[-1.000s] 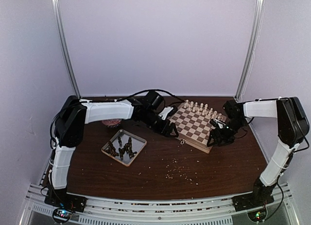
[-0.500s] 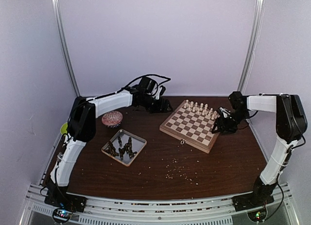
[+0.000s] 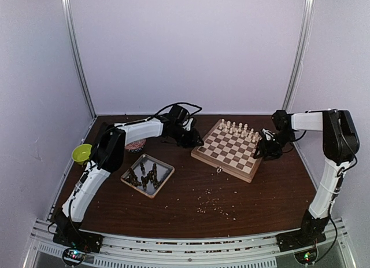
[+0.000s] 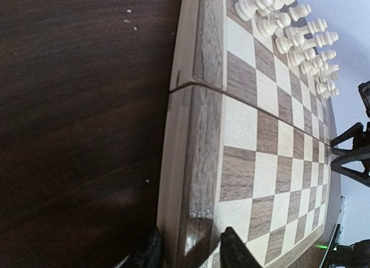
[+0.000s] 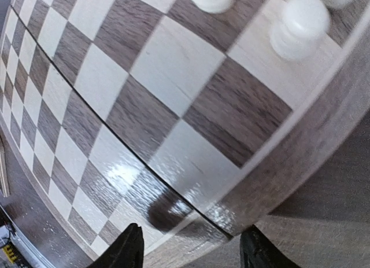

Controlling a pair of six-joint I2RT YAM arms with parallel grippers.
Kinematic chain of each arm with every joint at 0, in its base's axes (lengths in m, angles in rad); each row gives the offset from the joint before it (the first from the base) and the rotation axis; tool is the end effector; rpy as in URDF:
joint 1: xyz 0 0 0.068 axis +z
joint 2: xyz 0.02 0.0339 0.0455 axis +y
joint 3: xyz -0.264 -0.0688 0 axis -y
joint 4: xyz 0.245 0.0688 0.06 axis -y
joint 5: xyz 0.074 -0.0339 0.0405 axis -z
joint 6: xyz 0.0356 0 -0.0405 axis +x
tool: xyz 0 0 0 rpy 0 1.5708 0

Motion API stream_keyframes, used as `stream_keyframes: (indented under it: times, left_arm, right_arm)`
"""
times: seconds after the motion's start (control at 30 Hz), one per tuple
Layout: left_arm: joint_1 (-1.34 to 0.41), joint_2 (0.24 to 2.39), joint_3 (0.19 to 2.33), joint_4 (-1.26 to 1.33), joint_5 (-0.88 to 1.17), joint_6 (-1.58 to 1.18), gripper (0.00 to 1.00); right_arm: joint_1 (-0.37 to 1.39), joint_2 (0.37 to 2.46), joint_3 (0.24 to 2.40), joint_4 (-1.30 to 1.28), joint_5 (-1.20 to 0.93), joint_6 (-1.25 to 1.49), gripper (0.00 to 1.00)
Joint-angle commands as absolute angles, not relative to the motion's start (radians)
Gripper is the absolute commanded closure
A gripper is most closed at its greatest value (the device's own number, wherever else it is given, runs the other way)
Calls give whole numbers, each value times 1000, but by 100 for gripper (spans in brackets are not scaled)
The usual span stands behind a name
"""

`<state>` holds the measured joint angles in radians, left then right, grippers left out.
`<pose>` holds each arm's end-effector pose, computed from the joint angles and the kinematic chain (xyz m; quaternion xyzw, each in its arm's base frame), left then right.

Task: Set up the chess pieces on the board
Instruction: Move the chessboard to the center of the board.

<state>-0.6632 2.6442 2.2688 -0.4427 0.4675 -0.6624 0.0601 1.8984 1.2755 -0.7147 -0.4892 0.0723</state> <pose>0.4427 -0.3662 0.1283 0.0855 0.9047 -0.3898 0.1493 0.3616 0.0385 0.1667 -0.0223 0.9638 0.2475 0.0967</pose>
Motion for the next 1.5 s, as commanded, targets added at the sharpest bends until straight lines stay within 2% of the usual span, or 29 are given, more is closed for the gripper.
stream_keyframes:
  times: [0.0,0.17,0.63,1.0,1.37,1.47]
  left_arm:
    - [-695,2635,2252,-393,564,-666,66]
    - [-725,2582,2181,-395,583,-637,68]
    - [-834,2318,1803,-405,619,-465,70]
    - [-914,2183,1587,-488,629,-331,71]
    - [-957,2121,1503,-503,606,-331,71]
    - [-957,2074,1485,-551,570,-296,65]
  right_arm:
    - [57,1979,1399,-804,-477,-5,49]
    - [57,2020,1448,-886,-481,-44,53]
    - [140,1909,1284,-902,-598,-108,64]
    - [185,1791,1140,-935,-607,-158,65]
    - [190,1716,1066,-972,-601,-198,65]
    - [171,1687,1066,-979,-597,-200,64]
